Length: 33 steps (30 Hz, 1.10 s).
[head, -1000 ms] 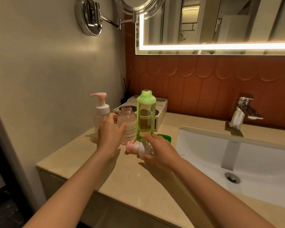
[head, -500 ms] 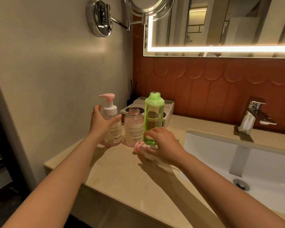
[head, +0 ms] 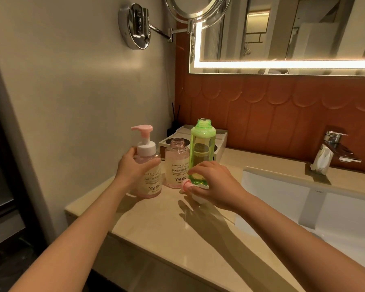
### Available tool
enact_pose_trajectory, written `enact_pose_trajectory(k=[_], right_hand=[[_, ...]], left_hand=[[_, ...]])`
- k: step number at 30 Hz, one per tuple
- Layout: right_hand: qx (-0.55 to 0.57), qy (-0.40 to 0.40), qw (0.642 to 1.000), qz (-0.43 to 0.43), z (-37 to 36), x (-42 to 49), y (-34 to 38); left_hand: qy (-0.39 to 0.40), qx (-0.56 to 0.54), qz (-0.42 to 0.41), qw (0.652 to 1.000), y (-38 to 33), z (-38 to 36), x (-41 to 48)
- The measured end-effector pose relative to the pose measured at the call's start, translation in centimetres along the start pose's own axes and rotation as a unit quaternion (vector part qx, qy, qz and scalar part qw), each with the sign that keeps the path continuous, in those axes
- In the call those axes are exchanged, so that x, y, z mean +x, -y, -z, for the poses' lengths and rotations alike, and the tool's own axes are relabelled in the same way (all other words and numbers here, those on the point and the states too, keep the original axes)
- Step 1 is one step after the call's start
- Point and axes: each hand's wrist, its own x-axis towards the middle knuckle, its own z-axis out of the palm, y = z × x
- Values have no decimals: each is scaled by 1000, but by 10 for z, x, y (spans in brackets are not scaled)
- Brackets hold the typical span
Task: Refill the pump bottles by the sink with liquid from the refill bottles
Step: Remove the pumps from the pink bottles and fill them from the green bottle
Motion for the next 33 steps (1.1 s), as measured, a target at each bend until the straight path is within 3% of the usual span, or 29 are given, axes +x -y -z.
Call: enact_pose_trajectory(k=[14, 23, 33], right_hand=[[170, 6, 985, -23, 32, -19, 16], [178, 11, 984, 15, 41, -12, 37], [348, 31, 937, 9, 27, -9, 43]], left_hand=[[57, -134, -61, 988, -10, 0, -89], [91, -153, -101, 979, -10, -22, -112], [110, -184, -106, 971, -7, -42, -121]])
